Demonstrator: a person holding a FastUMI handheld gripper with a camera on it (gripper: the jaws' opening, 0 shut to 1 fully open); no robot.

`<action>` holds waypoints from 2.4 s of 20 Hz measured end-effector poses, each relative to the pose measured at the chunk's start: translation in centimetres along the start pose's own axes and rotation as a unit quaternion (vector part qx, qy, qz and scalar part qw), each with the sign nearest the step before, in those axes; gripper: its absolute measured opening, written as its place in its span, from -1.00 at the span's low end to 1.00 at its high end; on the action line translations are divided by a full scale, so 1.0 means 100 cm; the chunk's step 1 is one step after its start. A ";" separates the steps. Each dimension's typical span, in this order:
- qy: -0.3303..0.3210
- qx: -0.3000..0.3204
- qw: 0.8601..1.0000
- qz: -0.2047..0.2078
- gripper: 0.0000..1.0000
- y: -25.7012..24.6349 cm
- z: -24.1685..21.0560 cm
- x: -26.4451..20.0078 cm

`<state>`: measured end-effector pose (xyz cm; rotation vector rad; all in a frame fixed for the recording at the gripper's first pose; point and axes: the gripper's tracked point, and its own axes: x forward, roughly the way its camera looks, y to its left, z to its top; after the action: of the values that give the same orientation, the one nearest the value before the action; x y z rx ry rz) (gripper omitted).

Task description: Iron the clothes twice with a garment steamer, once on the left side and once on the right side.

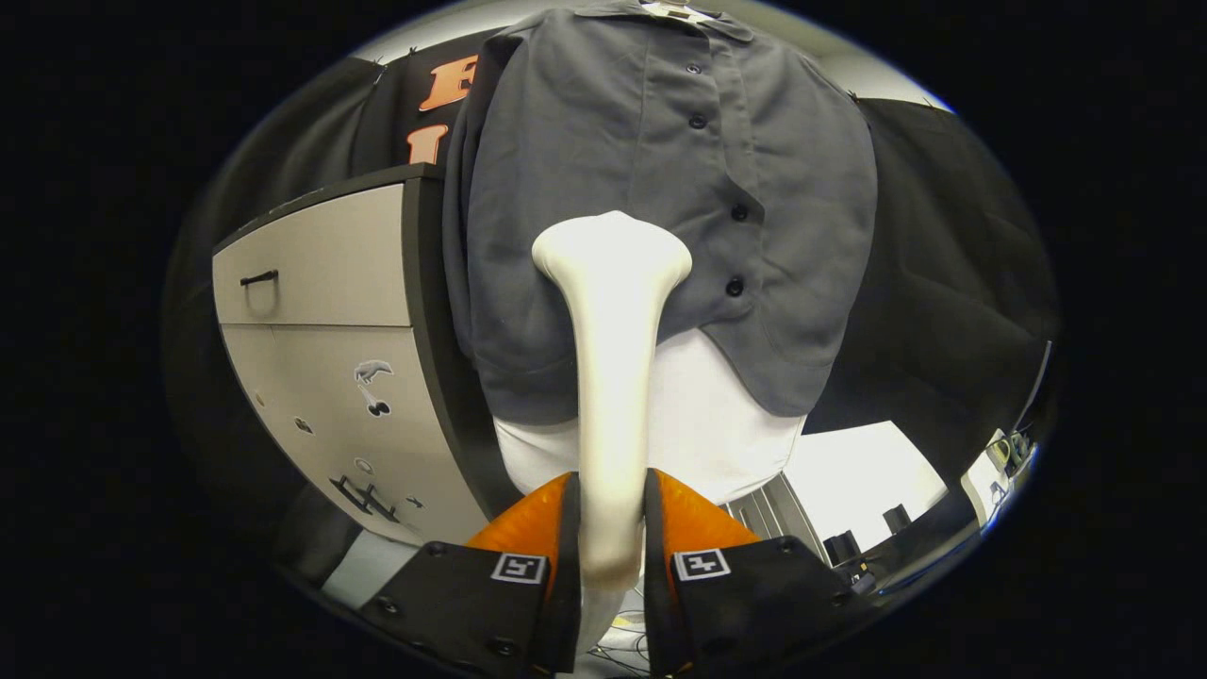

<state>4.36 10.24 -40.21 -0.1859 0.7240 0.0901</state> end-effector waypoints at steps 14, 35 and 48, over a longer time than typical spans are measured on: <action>-0.093 0.012 0.995 0.027 -0.29 -0.001 0.060 -0.062; -0.245 0.051 0.968 -0.034 -0.30 -0.132 0.225 -0.143; -0.257 0.071 0.963 -0.024 -0.30 -0.159 0.257 -0.124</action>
<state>14.13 -0.42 -10.98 -0.0380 0.2049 0.0369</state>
